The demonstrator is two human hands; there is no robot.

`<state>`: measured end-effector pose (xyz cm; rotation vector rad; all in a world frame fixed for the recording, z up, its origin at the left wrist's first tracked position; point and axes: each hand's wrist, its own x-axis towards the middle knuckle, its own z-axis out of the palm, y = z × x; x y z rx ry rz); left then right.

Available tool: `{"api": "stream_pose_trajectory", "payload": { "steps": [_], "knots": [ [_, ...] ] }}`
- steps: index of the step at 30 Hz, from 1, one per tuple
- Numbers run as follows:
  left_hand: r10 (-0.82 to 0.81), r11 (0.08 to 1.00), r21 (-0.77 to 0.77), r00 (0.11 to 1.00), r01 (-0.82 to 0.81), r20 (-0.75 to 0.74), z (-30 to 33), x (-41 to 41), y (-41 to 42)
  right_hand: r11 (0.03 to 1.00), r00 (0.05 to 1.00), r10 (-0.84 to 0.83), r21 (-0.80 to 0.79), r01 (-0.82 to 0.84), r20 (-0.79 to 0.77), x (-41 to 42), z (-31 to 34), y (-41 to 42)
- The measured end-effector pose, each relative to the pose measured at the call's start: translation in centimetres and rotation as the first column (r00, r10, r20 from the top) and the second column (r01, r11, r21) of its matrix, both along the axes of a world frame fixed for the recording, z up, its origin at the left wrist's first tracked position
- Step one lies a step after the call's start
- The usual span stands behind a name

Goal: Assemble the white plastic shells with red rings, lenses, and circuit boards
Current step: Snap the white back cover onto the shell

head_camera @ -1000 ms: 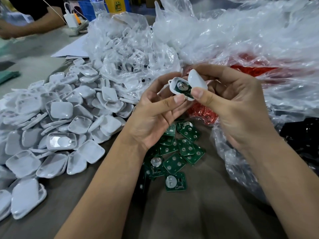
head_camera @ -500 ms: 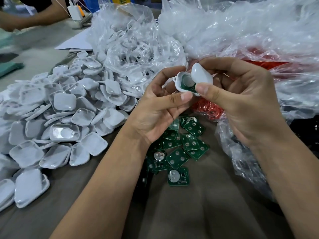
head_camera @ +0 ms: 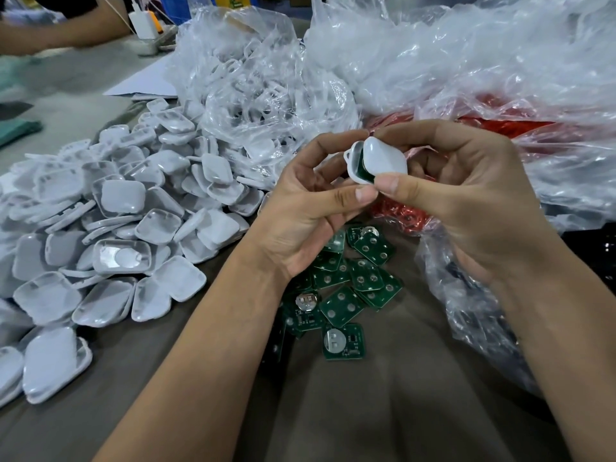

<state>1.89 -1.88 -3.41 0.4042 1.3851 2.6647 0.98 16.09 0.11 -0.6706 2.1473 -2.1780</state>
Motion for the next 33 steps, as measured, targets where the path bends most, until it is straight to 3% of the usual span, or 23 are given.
{"api": "stream_pose_trajectory", "payload": {
  "steps": [10, 15, 33],
  "knots": [
    [0.052, 0.999, 0.004, 0.999, -0.052, 0.014, -0.12, -0.04, 0.36, 0.991, 0.987, 0.098, -0.099, -0.086, 0.125, 0.03, 0.07, 0.33],
    [0.079, 0.997, -0.004, 0.997, -0.079, 0.016, -0.20, -0.13, 0.43, 0.994, 0.988, 0.085, -0.086, -0.074, 0.126, 0.18, 0.11, 0.22],
    [0.206, 0.971, -0.120, 0.978, -0.209, -0.030, 0.01, 0.02, 0.62, 0.983, 0.921, 0.111, -0.176, -0.048, 0.373, 0.30, 0.40, 0.02]
  ]
}}
